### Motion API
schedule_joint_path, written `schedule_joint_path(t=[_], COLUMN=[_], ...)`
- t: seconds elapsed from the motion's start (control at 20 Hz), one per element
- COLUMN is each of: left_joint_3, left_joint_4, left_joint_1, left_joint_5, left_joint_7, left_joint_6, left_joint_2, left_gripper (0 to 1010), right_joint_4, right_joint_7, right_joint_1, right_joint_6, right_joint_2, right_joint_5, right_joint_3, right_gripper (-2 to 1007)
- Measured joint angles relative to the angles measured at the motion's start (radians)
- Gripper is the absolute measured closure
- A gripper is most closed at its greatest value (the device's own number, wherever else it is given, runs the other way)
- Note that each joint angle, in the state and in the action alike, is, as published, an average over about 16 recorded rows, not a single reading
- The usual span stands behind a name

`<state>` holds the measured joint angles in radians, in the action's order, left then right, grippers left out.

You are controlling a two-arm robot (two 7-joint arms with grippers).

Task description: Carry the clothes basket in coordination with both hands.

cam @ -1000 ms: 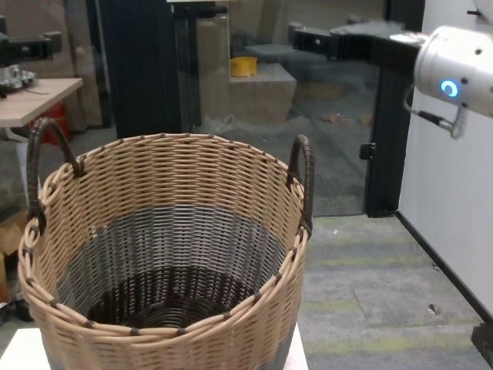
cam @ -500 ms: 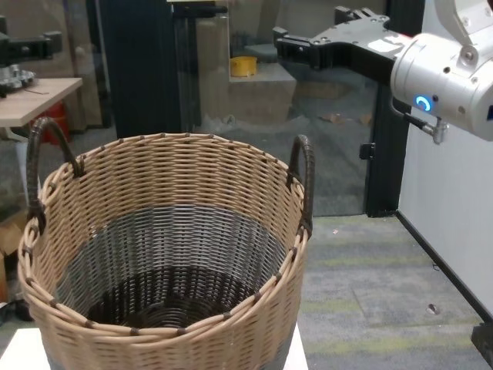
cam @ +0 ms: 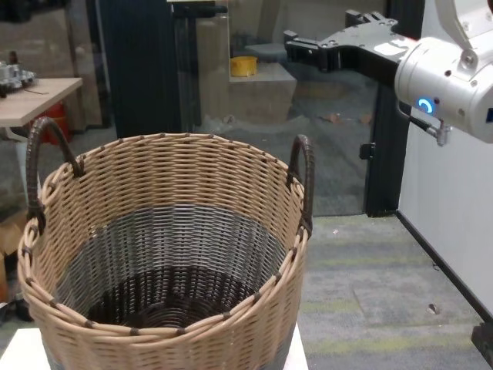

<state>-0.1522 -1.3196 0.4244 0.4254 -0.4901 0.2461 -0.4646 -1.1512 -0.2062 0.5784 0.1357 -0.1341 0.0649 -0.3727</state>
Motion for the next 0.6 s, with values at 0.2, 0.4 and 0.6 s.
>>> schedule_joint_path(t=[0.2, 0.4, 0.6], left_joint_3=[0.002, 0.002, 0.0], left_joint_4=[0.011, 0.013, 0.008], left_joint_1=[0.008, 0.011, 0.007], left_joint_5=[-0.005, -0.011, -0.012], left_joint_7=[-0.01, -0.016, -0.02], left_joint_6=[0.044, 0.059, 0.052], left_joint_2=[0.024, 0.036, 0.037], left_gripper=[8, 8, 8], right_joint_4=[0.012, 0.02, 0.022], right_joint_7=[0.002, 0.002, 0.0], right_joint_1=[0.004, 0.008, 0.009], right_joint_6=[0.003, 0.006, 0.007], right_joint_2=[0.007, 0.012, 0.015], right_joint_5=[-0.007, -0.011, -0.012], right_joint_3=[0.01, 0.017, 0.02], right_gripper=[5, 5, 5])
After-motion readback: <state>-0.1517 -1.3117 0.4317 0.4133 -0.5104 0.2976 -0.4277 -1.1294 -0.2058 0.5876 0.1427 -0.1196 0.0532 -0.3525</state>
